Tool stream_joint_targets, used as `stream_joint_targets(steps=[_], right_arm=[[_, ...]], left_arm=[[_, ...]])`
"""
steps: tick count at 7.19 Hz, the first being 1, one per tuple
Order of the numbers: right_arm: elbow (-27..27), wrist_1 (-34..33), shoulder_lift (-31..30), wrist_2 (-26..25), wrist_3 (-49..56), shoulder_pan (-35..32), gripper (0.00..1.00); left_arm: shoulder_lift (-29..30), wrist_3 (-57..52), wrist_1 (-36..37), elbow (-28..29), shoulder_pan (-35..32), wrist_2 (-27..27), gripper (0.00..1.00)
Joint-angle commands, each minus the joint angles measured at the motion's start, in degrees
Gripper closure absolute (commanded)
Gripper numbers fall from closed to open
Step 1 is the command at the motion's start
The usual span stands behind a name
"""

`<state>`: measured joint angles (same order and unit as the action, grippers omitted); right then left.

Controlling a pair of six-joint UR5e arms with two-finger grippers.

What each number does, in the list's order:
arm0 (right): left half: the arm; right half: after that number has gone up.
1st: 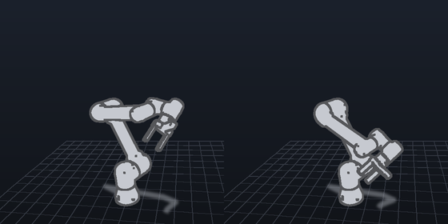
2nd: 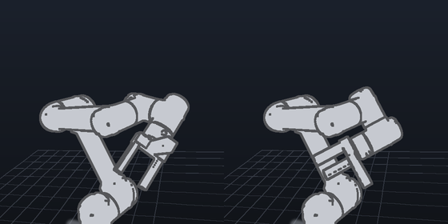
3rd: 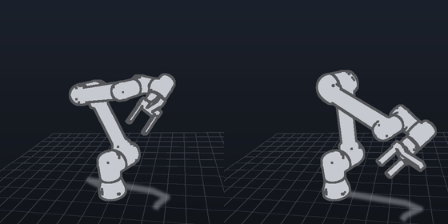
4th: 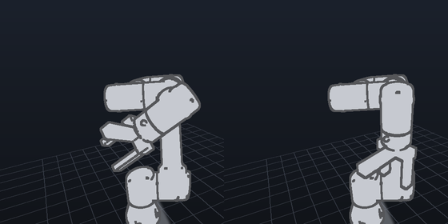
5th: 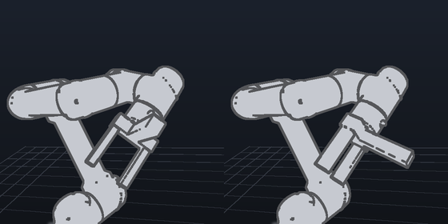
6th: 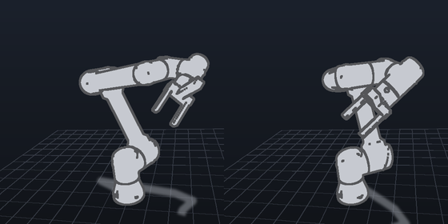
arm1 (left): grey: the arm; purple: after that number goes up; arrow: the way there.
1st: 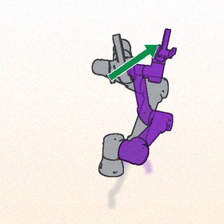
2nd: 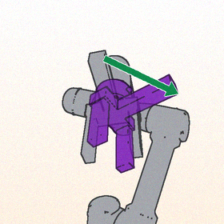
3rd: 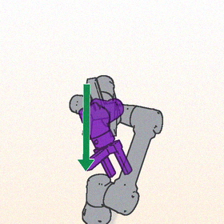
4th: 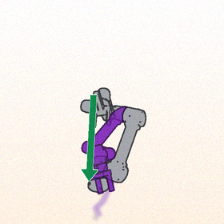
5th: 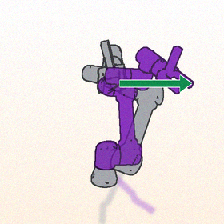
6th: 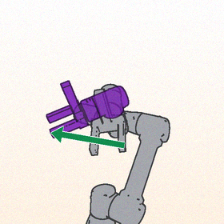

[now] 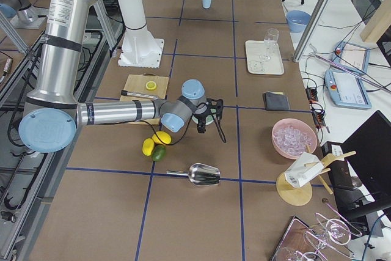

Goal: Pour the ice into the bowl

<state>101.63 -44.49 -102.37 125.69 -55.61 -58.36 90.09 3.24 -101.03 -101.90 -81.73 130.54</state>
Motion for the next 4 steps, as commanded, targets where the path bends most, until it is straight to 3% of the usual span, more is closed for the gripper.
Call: stream_joint_targets(steps=[1,2,4], right_arm=[[-0.5,-9.9,-0.1,6.2,17.9,-11.6,0.0],[-0.3,-17.7,0.1,7.7,29.2,-17.3,0.0],[0.1,-32.9,0.5,8.6,50.7,-24.8,0.0]], left_arm=[[-1.8,-3.1,0.2,0.2,-0.6,0.2,0.0],[-2.5,-3.7,0.7,0.1,-2.7,1.6,0.0],[-2.9,-13.9,9.6,1.0,-6.8,3.1,0.0]])
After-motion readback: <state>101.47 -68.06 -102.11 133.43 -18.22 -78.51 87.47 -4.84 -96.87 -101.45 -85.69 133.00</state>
